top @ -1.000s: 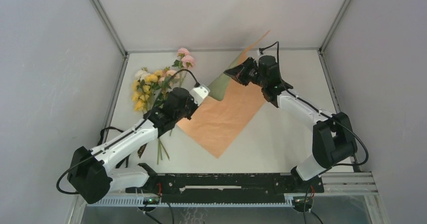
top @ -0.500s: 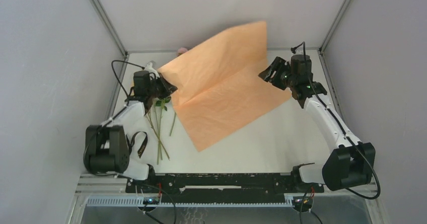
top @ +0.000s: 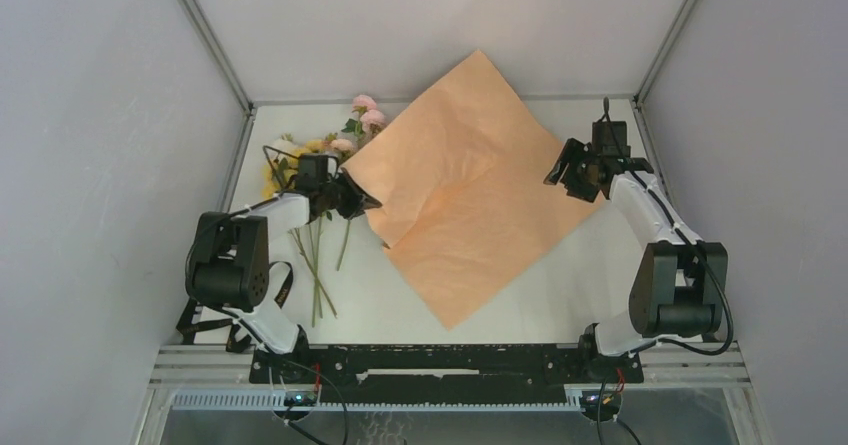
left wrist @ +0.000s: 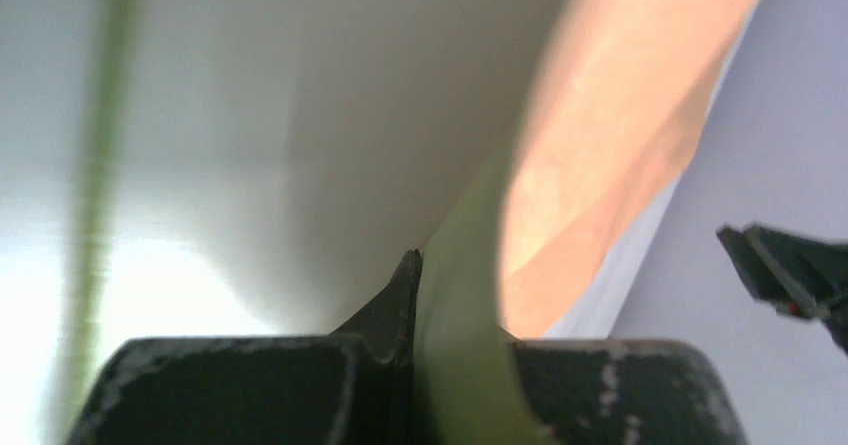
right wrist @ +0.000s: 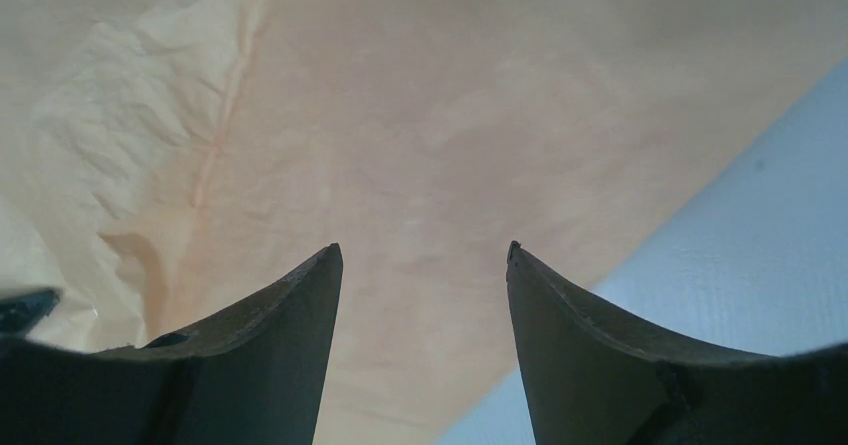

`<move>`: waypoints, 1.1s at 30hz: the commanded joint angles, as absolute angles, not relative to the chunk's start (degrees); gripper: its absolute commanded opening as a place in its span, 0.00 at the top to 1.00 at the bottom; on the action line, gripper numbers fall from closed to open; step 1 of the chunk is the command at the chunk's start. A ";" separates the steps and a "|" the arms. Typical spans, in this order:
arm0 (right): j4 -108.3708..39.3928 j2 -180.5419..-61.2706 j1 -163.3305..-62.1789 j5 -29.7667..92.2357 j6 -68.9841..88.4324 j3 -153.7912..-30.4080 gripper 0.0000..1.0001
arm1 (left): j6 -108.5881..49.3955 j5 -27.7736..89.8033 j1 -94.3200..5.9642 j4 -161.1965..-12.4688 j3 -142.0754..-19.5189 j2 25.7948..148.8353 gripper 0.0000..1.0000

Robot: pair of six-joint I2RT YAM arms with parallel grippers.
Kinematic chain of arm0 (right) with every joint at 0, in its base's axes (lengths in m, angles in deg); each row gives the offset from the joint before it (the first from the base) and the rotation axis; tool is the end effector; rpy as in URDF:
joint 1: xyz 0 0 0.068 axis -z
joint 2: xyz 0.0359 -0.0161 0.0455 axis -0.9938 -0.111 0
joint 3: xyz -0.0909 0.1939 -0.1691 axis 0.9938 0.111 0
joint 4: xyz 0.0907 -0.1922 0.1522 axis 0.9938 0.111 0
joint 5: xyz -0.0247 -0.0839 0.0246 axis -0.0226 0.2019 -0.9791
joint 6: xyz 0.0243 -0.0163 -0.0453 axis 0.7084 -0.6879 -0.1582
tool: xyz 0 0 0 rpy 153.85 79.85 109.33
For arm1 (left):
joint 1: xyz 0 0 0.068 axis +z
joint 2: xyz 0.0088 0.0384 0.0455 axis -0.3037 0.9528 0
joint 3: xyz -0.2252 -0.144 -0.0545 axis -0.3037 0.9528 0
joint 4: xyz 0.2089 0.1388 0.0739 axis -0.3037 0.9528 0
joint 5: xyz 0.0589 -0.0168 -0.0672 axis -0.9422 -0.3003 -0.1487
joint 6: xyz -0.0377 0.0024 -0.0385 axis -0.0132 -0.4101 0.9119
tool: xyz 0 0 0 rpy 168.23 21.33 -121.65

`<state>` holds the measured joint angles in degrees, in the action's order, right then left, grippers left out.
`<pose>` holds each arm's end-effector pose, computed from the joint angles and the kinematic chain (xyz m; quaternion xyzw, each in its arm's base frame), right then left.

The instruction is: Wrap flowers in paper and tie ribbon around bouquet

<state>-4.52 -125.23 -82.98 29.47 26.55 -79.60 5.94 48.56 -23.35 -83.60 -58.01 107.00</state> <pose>0.3142 0.0023 0.2524 0.1732 0.9290 0.1395 0.2958 0.3268 -0.0480 0.1655 -0.2439 0.8769 -0.3454 0.2289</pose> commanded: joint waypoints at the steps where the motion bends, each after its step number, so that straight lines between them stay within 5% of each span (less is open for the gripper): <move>1: -3.99 -124.64 -79.62 29.93 24.04 -80.67 0.30 | 9.10 53.47 -29.78 -80.61 -63.55 104.35 1.00; 15: -2.56 -127.48 -81.81 28.71 22.15 -80.65 0.32 | 2.05 42.53 -33.51 -77.28 -69.37 114.50 0.97; 18: -3.40 -128.24 -83.47 27.89 22.28 -80.68 0.33 | -2.78 42.61 -33.50 -71.32 -71.95 113.99 0.65; 22: -4.12 -127.20 -86.40 27.92 22.27 -80.63 0.34 | -15.06 36.88 -33.50 -61.65 -75.23 107.95 0.36; 24: -4.14 -126.66 -87.27 27.82 21.99 -80.66 0.34 | -22.21 33.91 -33.52 -58.18 -76.72 105.01 0.07; 25: -4.17 -126.40 -87.71 27.67 21.80 -80.63 0.34 | -26.02 32.11 -33.55 -56.37 -77.66 103.89 0.04; 29: -4.61 -125.96 -89.47 27.15 21.10 -80.65 0.35 | -38.01 20.30 -33.43 -54.56 -79.70 103.37 0.06; 33: -5.27 -126.30 -90.71 27.10 20.52 -80.68 0.35 | -40.74 11.18 -33.42 -53.64 -84.66 111.64 0.37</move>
<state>-2.75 -128.58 -89.63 27.56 22.35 -79.60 -31.22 23.79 -33.40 -57.03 -79.08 105.16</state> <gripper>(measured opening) 0.654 0.771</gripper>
